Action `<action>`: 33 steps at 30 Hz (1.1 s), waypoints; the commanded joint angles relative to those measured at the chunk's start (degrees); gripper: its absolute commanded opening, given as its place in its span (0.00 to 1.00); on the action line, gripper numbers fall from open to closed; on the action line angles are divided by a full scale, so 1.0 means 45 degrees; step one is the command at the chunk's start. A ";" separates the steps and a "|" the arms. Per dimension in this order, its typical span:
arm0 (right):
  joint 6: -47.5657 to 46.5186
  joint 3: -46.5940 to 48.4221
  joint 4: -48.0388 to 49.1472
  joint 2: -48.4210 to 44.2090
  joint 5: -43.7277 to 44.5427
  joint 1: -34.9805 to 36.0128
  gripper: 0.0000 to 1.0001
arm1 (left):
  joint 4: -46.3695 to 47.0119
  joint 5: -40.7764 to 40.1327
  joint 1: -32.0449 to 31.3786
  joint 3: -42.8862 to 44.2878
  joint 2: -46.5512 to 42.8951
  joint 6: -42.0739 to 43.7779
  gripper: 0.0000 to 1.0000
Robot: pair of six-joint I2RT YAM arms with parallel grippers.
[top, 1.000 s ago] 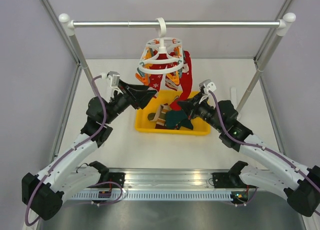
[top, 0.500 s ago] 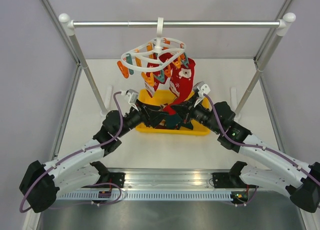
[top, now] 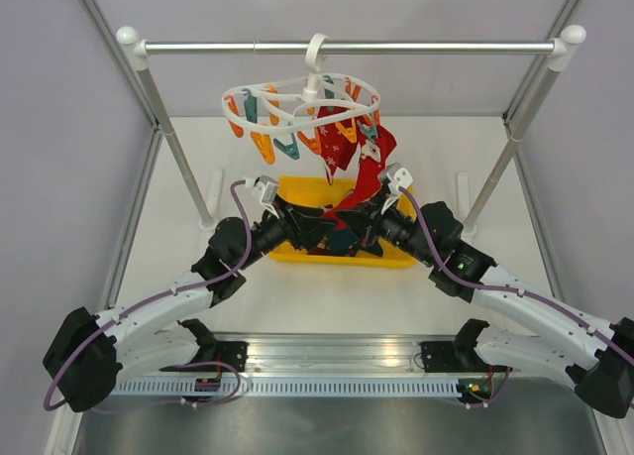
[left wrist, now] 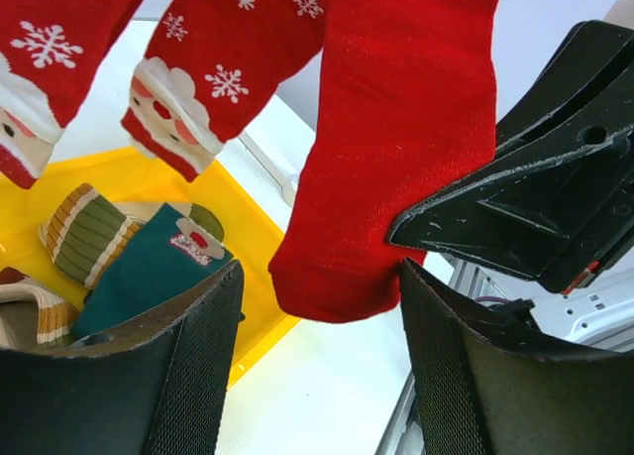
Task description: Remove the socks clipped to the hanger
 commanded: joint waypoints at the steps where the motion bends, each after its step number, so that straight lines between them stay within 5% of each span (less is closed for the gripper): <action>1: -0.0072 0.0571 0.0084 0.0033 0.0134 0.0113 0.01 | 0.0976 0.0274 -0.0112 0.0330 0.0100 0.0130 0.66; 7: -0.0014 0.0629 0.0065 0.0131 0.0056 0.0152 0.01 | 0.1211 0.0372 -0.0092 0.0369 0.0178 0.0032 0.52; 17: -0.0014 0.0688 -0.0013 0.0209 0.0270 0.0172 0.01 | 0.1309 0.0645 -0.0170 0.0506 0.0374 -0.0124 0.03; 22: -0.0014 0.0707 -0.0052 0.0209 0.0426 0.0172 0.01 | 0.1290 0.0645 -0.0190 0.0467 0.0276 -0.0202 0.02; 25: -0.0052 0.0844 -0.0403 0.0170 0.0699 0.0172 0.18 | 0.0862 0.0373 -0.0190 0.0545 0.0217 -0.0183 0.02; 26: -0.0111 0.0864 -0.0540 0.0015 0.0913 0.0172 0.38 | 0.0744 0.0237 -0.0190 0.0545 0.0198 -0.0125 0.02; 29: -0.0326 0.0922 -0.1299 -0.0511 0.1790 0.0172 0.66 | 0.0373 -0.0075 -0.0190 0.0487 0.0100 -0.0143 0.02; 33: -0.0404 0.0942 -0.2178 -0.1352 0.2883 0.0172 0.75 | 0.0060 -0.0389 -0.0209 0.0428 -0.0056 -0.0144 0.02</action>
